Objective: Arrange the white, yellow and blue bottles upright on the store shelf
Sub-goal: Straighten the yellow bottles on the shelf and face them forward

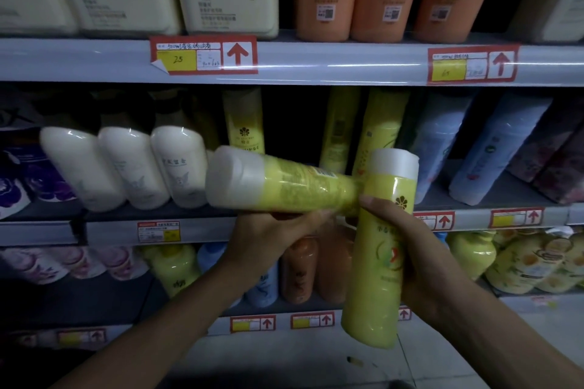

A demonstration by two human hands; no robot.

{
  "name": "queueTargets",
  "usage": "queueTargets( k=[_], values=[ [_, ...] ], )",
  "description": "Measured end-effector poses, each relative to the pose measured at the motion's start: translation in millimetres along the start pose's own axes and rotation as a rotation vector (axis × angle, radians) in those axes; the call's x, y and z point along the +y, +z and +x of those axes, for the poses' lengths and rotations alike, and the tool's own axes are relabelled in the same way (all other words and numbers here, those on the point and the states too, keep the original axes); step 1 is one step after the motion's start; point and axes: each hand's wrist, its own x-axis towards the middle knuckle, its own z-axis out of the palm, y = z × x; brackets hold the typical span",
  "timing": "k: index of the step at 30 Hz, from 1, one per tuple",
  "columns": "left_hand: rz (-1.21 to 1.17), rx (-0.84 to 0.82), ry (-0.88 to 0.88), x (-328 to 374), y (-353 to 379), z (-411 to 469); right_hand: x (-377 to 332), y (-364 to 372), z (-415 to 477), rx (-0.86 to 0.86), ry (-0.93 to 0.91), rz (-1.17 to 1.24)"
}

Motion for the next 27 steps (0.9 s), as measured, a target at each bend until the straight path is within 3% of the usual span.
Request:
queueTargets(
  k=[5, 9, 17, 24, 27],
  values=[
    [-0.041, 0.077, 0.060, 5.2, -1.2, 5.1, 3.3, 0.3, 2.6, 0.076, -0.023, -0.014],
    [-0.032, 0.141, -0.018, 5.0, 2.5, 5.1, 2.0, -0.6, 4.8, 0.029, 0.015, -0.066],
    [-0.099, 0.116, -0.138, 1.0, 9.2, 6.7, 18.4, 5.8, 8.5, -0.174, 0.036, -0.128],
    [-0.179, 0.083, -0.209, 0.9, 7.6, 8.6, 36.3, 9.9, 12.7, -0.129, -0.008, -0.153],
    [-0.318, 0.043, -0.289, -0.2, 4.5, 8.1, 36.3, 8.2, 13.5, -0.128, -0.019, -0.147]
  ],
)
